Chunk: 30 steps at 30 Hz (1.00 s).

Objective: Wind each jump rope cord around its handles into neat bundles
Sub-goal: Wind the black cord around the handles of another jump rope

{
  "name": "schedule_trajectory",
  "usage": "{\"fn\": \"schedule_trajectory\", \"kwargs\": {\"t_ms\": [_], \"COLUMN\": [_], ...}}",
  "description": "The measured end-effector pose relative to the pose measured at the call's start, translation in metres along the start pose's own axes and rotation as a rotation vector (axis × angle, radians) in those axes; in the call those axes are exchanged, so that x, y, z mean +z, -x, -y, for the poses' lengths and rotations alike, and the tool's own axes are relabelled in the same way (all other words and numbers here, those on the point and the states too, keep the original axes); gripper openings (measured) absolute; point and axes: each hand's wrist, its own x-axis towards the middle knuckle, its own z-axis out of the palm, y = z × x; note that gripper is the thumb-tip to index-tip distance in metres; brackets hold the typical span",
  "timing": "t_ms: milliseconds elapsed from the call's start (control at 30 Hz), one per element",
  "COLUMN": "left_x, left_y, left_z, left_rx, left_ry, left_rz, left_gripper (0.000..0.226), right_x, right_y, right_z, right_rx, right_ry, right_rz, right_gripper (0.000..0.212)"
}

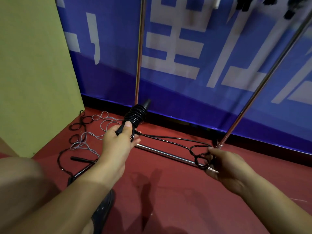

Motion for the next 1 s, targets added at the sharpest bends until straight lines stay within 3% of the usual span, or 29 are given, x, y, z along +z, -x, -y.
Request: {"fn": "schedule_trajectory", "kwargs": {"t_ms": [167,433,567,767,1000], "left_x": [0.002,0.005,0.002,0.003,0.010], "left_y": [0.002,0.009,0.005,0.012,0.018], "left_z": [0.001,0.002,-0.002,0.002,0.001], "left_rx": [0.006,0.081,0.081,0.031,-0.043], "left_ry": [-0.047,-0.127,-0.110,-0.128,-0.056], "left_rz": [0.005,0.073,0.054,0.164,0.225], "left_gripper": [0.024,0.015,0.021,0.016,0.016], "right_x": [-0.006,0.001,0.007,0.019,0.036], "right_y": [-0.004,-0.008,-0.011,-0.009,-0.002], "right_z": [0.004,0.003,0.006,0.010,-0.001], "right_rx": [0.073,-0.095,-0.019,-0.096,-0.218], "right_ry": [-0.199,0.200,0.053,-0.119,0.138], "right_rz": [0.024,-0.042,0.045,0.114,0.211], "right_gripper": [0.008,0.028,0.033,0.046,0.038]}}
